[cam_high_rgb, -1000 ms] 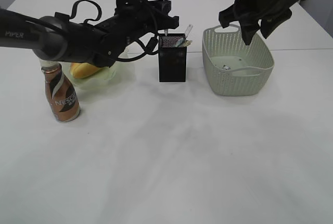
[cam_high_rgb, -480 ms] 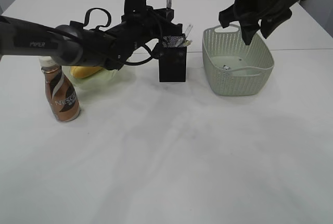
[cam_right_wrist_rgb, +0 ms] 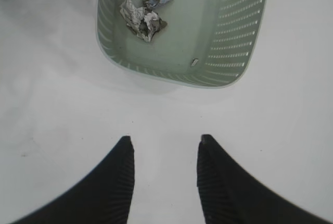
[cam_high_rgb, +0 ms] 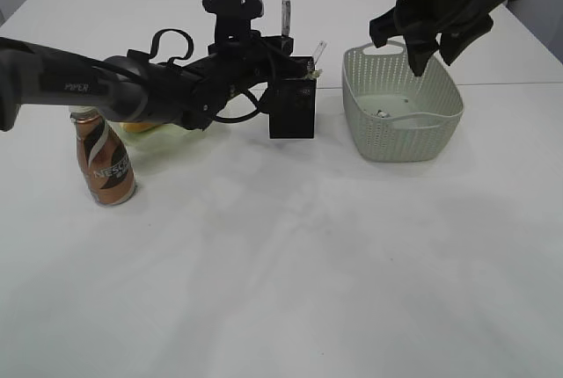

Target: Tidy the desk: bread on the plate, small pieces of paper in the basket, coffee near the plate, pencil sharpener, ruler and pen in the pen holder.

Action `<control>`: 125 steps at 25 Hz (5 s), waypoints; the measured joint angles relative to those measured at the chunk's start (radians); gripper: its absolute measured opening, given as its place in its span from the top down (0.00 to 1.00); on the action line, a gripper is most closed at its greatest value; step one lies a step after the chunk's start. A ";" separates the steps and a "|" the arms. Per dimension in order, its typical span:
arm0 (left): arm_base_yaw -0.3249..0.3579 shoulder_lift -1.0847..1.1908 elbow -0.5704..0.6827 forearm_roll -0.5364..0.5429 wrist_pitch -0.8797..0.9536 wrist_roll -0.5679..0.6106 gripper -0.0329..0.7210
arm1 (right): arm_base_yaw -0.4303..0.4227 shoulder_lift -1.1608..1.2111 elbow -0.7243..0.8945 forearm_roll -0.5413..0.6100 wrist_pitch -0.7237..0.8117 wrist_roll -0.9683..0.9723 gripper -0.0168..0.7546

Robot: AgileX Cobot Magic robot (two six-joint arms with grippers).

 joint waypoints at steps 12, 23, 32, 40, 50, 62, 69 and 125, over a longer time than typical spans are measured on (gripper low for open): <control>0.016 0.006 -0.008 -0.034 0.016 0.000 0.84 | 0.000 0.000 0.000 0.000 0.000 0.000 0.55; 0.016 0.006 -0.008 -0.036 0.064 -0.002 0.84 | 0.000 0.000 0.000 0.000 0.000 0.000 0.55; 0.011 0.006 -0.008 -0.030 0.072 -0.022 0.83 | 0.000 0.000 0.000 0.000 -0.004 0.000 0.55; 0.011 0.006 -0.008 0.019 0.078 -0.081 0.82 | 0.000 0.000 0.000 0.000 -0.006 0.000 0.55; 0.011 0.006 -0.046 0.123 0.140 -0.217 0.59 | 0.000 0.000 0.000 0.000 -0.006 0.000 0.55; 0.011 -0.008 -0.141 0.221 0.352 -0.230 0.52 | 0.000 0.000 0.000 0.000 -0.028 0.000 0.55; 0.011 -0.102 -0.141 0.233 0.477 -0.232 0.52 | 0.000 0.000 0.000 0.002 -0.059 0.073 0.55; 0.009 -0.833 -0.165 -0.008 1.739 0.081 0.42 | 0.002 0.013 -0.028 0.060 -0.019 0.161 0.43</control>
